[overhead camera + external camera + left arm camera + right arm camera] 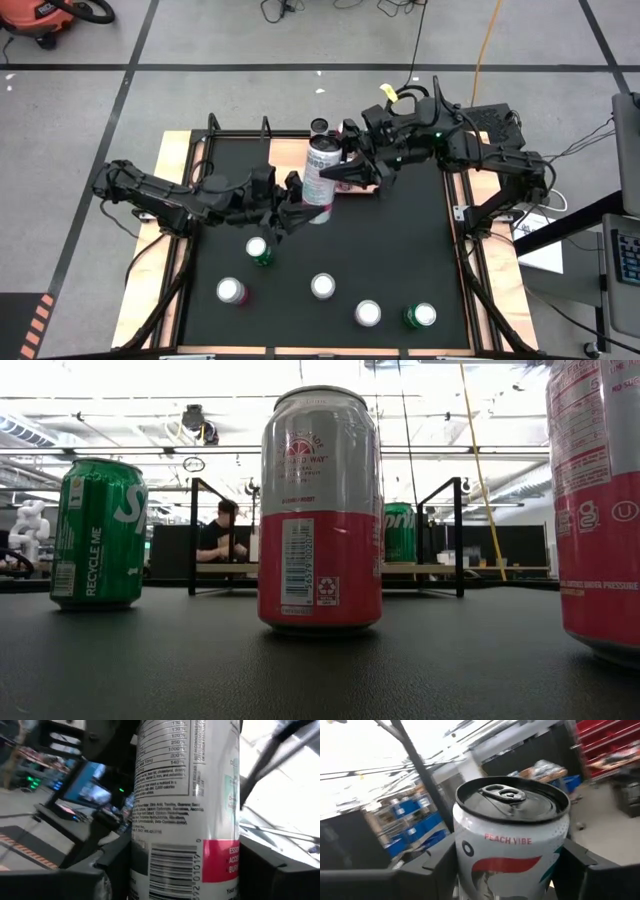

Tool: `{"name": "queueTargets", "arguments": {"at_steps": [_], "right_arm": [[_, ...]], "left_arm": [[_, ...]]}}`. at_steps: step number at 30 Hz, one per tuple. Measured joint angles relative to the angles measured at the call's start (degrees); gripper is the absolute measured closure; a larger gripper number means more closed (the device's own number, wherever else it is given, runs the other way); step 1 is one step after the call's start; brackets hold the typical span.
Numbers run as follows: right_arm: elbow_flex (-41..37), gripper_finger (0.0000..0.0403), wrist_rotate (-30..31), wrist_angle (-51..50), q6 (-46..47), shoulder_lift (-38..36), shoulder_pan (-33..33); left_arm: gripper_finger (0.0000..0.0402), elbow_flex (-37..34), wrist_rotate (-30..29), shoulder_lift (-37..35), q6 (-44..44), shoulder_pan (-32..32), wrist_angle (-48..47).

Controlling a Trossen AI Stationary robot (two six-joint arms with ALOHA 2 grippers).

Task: Place canned beverage on shelf
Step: Put the white soda can on the shelf

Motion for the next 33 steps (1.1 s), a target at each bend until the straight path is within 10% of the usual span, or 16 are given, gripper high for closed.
{"name": "queueTargets", "arguments": {"at_steps": [11,33], "right_arm": [[0.00,0.0184,9.02,-7.17,-0.20,-3.37,-2.00],[0.07,0.0188,31.72,-16.42,0.09,-6.90,-1.98]], "left_arm": [[0.0008,-0.14,-12.91,-0.29,4.75,-0.08,-0.83],[0.0006,8.83,-29.77,-0.63,28.28,-1.53,-9.68]]}}
